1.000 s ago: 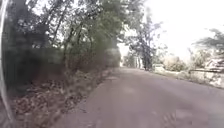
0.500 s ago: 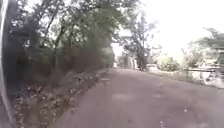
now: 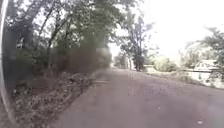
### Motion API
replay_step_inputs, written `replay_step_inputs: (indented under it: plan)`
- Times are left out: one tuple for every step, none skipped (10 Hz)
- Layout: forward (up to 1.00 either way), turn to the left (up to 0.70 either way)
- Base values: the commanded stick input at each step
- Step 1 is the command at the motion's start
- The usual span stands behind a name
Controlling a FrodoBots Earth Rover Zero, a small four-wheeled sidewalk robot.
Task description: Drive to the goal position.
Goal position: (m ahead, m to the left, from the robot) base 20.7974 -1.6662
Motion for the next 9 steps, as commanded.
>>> replay_step_inputs:
  plan:
    - [0.7, -0.31]
    - [0.7, 0.0]
    - [0.7, 0.0]
    - [0.7, 0.0]
    - [0.7, 0.0]
    - [0.7, 0.0]
    - [0.7, 0.0]
    - [0.7, 0.0]
    - [0.7, 0.0]
